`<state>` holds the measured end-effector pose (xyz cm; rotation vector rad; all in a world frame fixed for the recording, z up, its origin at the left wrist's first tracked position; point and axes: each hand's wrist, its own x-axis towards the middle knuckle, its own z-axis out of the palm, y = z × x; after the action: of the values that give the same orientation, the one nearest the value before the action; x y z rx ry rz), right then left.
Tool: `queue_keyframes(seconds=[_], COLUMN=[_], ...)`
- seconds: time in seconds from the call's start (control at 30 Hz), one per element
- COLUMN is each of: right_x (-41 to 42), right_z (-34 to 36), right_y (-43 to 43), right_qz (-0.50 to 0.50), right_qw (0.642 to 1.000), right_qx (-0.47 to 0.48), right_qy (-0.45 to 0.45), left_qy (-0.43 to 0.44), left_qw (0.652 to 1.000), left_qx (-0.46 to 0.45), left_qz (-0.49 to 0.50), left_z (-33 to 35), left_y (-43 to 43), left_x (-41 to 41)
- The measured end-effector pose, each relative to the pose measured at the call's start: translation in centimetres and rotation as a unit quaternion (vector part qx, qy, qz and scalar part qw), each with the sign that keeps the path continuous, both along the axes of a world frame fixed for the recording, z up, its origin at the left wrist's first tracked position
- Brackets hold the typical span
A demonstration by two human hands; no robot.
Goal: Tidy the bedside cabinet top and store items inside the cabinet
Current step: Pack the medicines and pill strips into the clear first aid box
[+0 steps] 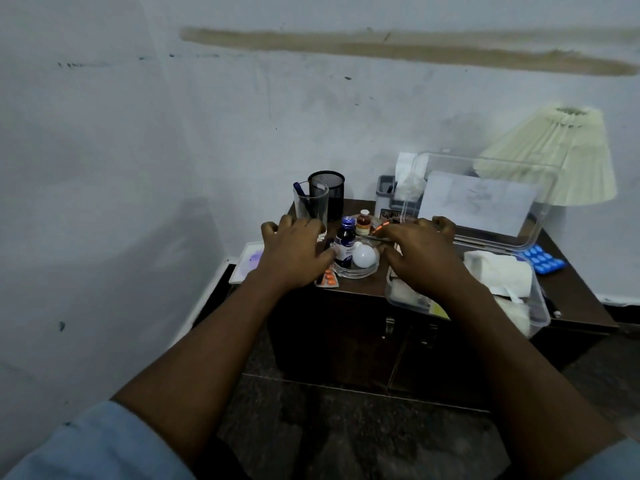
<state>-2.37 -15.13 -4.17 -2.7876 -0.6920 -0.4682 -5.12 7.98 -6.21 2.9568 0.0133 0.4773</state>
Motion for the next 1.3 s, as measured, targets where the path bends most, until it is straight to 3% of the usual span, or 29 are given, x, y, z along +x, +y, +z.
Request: queue_keyframes(seconds=[0.27, 0.37, 0.47, 0.57, 0.63, 0.73, 0.83, 0.97, 1.03, 1.07, 1.1, 1.2, 1.23, 1.3], right_x=[-0.7, -1.1, -1.3, -1.1, -0.9, -0.7, -1.0, -0.9, -0.6, -0.4, -0.2, 0.2, 0.3, 0.7], right_z=[0.6, 1.9, 3.0, 3.5, 3.5, 3.3, 3.1, 2.5, 2.1, 1.9, 1.7, 0.8, 0.6, 0.1], right_y=[-4.5, -7.1, -9.6, -10.7, -11.1, -11.7, -12.1, -12.1, -12.4, -12.7, -13.1, -14.1, -14.3, -14.3], right_qz=[-0.047, -0.091, -0.116, -0.094, -0.089, -0.036, 0.052, 0.027, 0.001, -0.019, -0.043, -0.098, -0.108, -0.119], right_qw=[0.998, 0.994, 0.980, 0.945, 0.932, 0.930, 0.922, 0.951, 0.951, 0.947, 0.941, 0.913, 0.906, 0.894], right_qx=[0.029, 0.042, 0.156, 0.314, 0.351, 0.357, 0.329, 0.249, 0.257, 0.271, 0.289, 0.336, 0.340, 0.352], right_qy=[-0.034, -0.037, -0.047, -0.008, 0.006, 0.083, 0.199, 0.178, 0.170, 0.170, 0.172, 0.210, 0.226, 0.252], left_qy=[-0.018, -0.071, -0.134, -0.142, -0.124, -0.073, -0.062, -0.052, -0.026, -0.014, -0.012, -0.027, -0.009, 0.031], left_qw=[0.981, 0.963, 0.926, 0.873, 0.849, 0.823, 0.825, 0.801, 0.784, 0.792, 0.823, 0.958, 0.973, 0.978], left_qx=[-0.192, -0.259, -0.351, -0.456, -0.496, -0.537, -0.526, -0.544, -0.562, -0.552, -0.512, -0.204, -0.109, -0.026], left_qz=[-0.011, -0.034, -0.044, -0.096, -0.130, -0.168, -0.199, -0.244, -0.263, -0.261, -0.247, -0.203, -0.201, -0.206], left_z=[0.0, 0.6, 2.3, 3.8, 3.9, 3.2, 2.5, 2.3, 2.1, 2.0, 1.7, -0.1, -0.5, -1.2], left_y=[-4.7, -5.4, -6.5, -8.3, -9.8, -12.2, -14.2, -17.0, -17.9, -18.2, -18.3, -17.9, -17.8, -17.6], left_x=[3.2, 3.7, 3.3, 2.8, 2.6, 2.6, 2.6, 2.6, 2.8, 3.0, 3.2, 4.0, 4.1, 4.3])
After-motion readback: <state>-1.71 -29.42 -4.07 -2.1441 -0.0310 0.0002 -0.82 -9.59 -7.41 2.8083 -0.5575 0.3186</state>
